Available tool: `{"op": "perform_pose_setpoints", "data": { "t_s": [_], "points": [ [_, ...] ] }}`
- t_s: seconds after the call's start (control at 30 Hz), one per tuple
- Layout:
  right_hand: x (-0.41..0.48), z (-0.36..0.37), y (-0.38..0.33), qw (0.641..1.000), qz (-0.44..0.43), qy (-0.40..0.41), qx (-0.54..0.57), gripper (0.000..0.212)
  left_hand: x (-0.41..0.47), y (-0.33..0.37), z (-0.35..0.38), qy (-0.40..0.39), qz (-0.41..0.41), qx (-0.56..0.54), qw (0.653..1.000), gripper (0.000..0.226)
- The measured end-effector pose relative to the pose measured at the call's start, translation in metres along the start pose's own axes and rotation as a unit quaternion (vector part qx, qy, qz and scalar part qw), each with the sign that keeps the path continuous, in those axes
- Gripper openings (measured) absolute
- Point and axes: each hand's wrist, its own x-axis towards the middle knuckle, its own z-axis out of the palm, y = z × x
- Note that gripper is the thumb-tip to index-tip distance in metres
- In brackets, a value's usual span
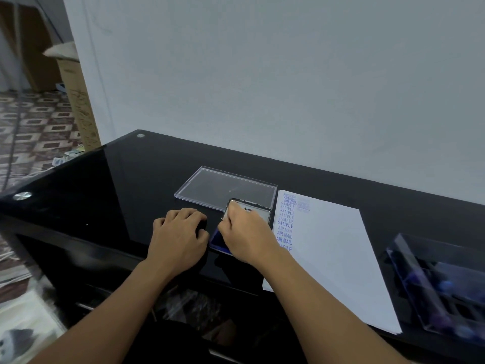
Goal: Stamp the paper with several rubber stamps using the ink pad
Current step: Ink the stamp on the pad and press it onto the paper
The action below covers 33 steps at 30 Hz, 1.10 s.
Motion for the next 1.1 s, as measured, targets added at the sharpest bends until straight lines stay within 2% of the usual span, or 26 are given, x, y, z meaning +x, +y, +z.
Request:
{"op": "perform_pose_setpoints", "data": {
  "t_s": [0.1, 0.2, 0.3, 0.5, 0.77, 0.93, 1.1],
  "points": [
    [-0.001, -0.004, 0.003, 1.000, 0.005, 0.002, 0.016, 0.021, 0.000, 0.001, -0.001, -0.004, -0.003, -0.003, 1.000, 0.033],
    [-0.003, -0.015, 0.009, 0.998, 0.011, 0.037, 0.058, 0.026, 0.000, 0.001, -0.004, -0.011, -0.011, -0.010, 1.000, 0.033],
    [-0.006, -0.033, 0.020, 0.993, 0.034, 0.068, 0.096, 0.023, 0.003, 0.003, -0.010, -0.023, -0.023, -0.036, 0.999, 0.032],
    [-0.007, -0.077, 0.058, 0.989, 0.073, 0.101, 0.078, 0.026, 0.015, 0.017, -0.031, -0.016, -0.040, -0.118, 0.992, 0.026],
    [-0.004, -0.123, 0.115, 0.982, 0.145, 0.112, 0.050, 0.026, 0.048, 0.072, -0.039, -0.034, 0.024, -0.170, 0.985, 0.022],
    [0.000, -0.133, 0.130, 0.984, 0.144, 0.094, 0.042, 0.017, 0.077, 0.107, -0.033, -0.079, 0.087, -0.141, 0.983, 0.030],
    [0.015, -0.128, 0.138, 0.985, 0.158, 0.068, 0.029, 0.023, 0.107, 0.135, -0.013, -0.148, 0.120, -0.121, 0.974, 0.035]
  ]
}}
